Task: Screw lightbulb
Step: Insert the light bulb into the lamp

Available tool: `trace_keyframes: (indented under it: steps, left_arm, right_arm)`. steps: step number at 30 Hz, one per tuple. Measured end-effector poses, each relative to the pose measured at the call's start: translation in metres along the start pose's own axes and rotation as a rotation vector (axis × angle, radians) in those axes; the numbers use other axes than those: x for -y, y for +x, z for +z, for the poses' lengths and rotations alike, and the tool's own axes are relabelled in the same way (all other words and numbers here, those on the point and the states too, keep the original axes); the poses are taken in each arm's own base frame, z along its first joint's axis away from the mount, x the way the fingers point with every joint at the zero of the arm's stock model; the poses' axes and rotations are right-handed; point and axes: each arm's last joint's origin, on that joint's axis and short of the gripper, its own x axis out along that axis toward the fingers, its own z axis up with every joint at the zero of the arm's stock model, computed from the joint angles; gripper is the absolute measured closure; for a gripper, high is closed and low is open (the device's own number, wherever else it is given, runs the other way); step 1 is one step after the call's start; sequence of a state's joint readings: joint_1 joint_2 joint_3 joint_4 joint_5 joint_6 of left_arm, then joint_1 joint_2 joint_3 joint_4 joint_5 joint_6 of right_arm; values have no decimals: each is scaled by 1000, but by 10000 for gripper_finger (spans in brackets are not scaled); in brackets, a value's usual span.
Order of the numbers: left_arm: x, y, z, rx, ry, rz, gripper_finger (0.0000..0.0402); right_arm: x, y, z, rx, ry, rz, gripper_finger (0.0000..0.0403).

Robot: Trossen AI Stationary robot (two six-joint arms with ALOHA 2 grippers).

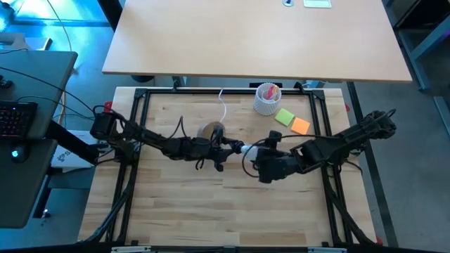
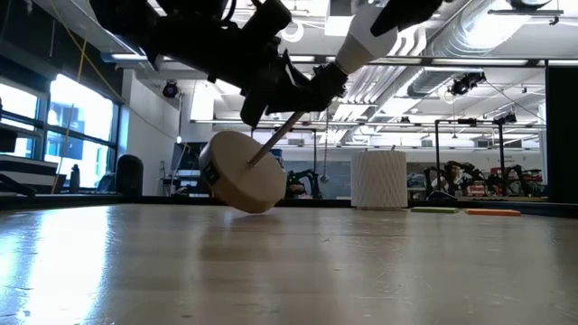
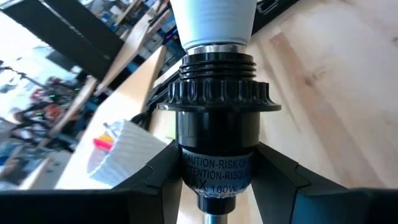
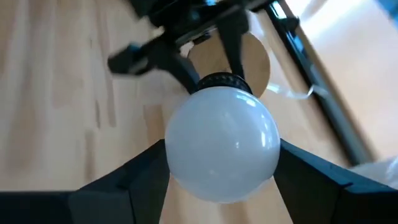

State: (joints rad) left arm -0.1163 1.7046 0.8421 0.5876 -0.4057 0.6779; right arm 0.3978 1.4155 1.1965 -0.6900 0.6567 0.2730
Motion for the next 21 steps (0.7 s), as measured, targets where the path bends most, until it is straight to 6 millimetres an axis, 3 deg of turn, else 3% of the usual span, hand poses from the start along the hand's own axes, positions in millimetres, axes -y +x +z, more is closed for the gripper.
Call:
trace_keyframes:
  steps: [8, 12, 21]
  left_arm:
    - [3, -5, 8, -45, 35, 124, 260]
    - [1, -5, 7, -71, -12, 172, 260]
    - [1, -6, 7, -85, -39, 190, 260]
  right_arm:
    - [0, 0, 5, 59, 518, -17, 149]
    - [1, 0, 6, 76, 679, -30, 149]
    - [7, 5, 9, 58, 647, 5, 142]
